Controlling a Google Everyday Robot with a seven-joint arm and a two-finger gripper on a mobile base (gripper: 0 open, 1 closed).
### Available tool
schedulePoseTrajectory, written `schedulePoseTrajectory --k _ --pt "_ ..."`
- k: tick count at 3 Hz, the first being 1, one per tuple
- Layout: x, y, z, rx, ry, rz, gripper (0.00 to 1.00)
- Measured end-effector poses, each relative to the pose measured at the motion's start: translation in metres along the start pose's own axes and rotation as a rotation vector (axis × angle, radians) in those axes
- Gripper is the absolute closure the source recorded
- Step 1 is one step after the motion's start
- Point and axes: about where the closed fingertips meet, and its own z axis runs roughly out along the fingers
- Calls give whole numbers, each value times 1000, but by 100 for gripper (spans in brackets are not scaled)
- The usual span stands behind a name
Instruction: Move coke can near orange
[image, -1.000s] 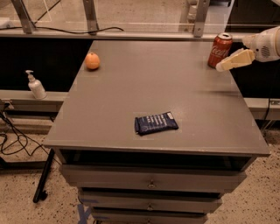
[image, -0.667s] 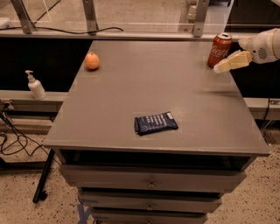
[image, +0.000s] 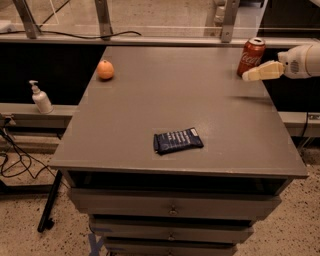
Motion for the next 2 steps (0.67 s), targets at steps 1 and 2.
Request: schedulePoseTrajectory --k 1,2 --pt "-5 -11 16 3 -88 86 0" --pt "-15 -8 43 -54 -141 114 0"
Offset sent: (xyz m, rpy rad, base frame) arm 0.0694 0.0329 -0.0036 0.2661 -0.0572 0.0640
